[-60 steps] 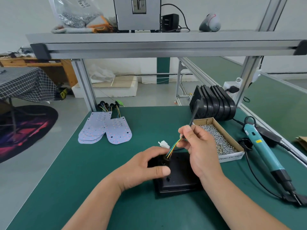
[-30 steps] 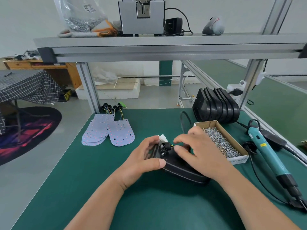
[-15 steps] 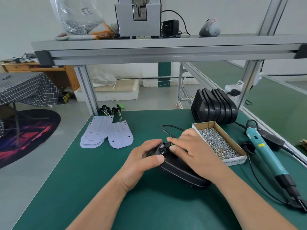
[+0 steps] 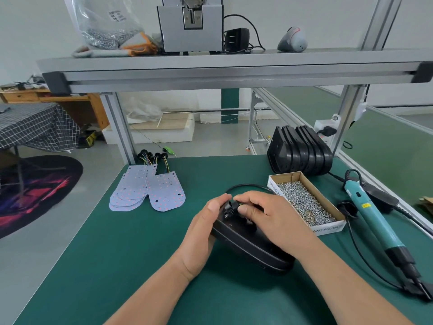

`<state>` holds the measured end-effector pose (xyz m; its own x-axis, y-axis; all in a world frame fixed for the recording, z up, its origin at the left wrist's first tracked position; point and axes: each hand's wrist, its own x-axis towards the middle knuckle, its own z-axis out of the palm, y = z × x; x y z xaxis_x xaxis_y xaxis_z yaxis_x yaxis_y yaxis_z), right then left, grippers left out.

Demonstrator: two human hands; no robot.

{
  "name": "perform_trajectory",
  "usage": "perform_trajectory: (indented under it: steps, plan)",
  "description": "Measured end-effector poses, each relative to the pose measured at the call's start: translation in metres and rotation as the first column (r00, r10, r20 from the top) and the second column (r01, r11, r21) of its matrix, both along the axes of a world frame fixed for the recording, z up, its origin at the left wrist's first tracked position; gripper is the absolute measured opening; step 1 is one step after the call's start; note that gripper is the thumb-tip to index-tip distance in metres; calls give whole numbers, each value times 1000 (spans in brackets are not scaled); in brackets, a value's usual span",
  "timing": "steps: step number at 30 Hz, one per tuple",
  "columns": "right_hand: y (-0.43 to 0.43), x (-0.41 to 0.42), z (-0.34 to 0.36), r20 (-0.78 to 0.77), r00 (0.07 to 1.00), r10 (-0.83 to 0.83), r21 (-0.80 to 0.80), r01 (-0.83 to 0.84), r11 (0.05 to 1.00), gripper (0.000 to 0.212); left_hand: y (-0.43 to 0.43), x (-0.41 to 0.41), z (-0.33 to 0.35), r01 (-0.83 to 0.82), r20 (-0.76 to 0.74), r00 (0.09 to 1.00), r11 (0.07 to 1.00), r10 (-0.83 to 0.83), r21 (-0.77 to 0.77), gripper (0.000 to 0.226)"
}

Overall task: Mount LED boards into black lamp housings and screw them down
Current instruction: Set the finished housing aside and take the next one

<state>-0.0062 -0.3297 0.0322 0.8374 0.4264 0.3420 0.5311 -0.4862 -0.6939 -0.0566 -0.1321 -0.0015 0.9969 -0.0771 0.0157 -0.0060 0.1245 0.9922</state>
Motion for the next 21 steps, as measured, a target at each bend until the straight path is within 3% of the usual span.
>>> perform_trajectory:
  steps: [4, 8, 12, 21]
  plan:
    - [1, 0, 5, 0, 999, 42, -58, -42, 997, 40, 7, 2, -8, 28, 10, 1000, 999, -29, 23, 104]
    - [3, -1, 8, 49, 998, 50, -72, -46, 996, 27, 12, 5, -7, 62, 24, 998, 991, -65, 118, 88]
    - [6, 1, 13, 82, 994, 66, -124, -56, 991, 24, 11, 4, -5, 65, 39, 997, 987, -71, 148, 94]
    - [7, 1, 14, -69, 997, 42, 48, -39, 998, 23, 11, 3, -3, 83, 47, 994, 977, -94, 198, 95]
